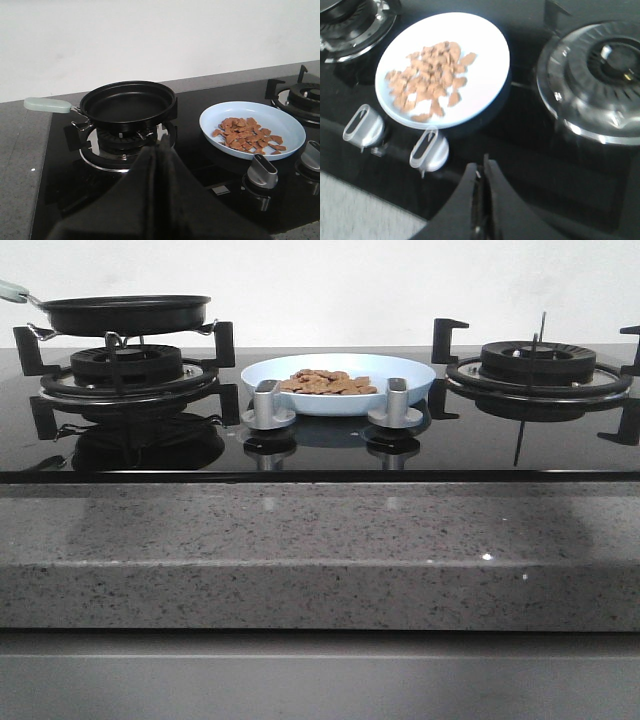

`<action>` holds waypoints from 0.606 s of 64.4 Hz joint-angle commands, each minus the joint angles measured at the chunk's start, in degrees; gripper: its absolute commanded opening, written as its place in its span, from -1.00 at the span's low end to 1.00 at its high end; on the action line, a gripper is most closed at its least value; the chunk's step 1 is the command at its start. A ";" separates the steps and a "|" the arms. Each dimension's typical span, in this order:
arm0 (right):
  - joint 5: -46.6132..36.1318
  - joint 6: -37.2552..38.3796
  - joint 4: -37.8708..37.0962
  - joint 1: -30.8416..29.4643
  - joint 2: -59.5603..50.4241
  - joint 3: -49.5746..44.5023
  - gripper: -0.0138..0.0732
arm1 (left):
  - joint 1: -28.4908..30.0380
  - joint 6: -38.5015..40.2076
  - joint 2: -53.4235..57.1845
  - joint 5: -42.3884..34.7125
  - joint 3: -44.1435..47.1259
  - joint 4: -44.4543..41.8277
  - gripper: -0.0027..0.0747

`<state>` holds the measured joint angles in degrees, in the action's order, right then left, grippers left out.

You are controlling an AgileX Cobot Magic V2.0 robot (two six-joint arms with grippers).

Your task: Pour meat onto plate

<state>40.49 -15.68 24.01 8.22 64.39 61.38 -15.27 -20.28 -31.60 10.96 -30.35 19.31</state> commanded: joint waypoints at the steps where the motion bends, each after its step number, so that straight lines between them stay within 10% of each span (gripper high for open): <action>1: -6.61 -1.84 0.98 -0.06 -7.17 -4.74 -0.82 | -0.48 0.67 -0.09 -4.77 -1.60 0.51 -0.98; 39: -18.66 -3.01 0.91 -0.06 -34.02 -29.29 -0.82 | -0.48 0.67 -0.09 -4.77 -1.60 0.63 -0.98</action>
<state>26.80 -17.76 24.01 8.22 30.41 30.61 -15.27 -20.28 -31.60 10.96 -30.35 19.31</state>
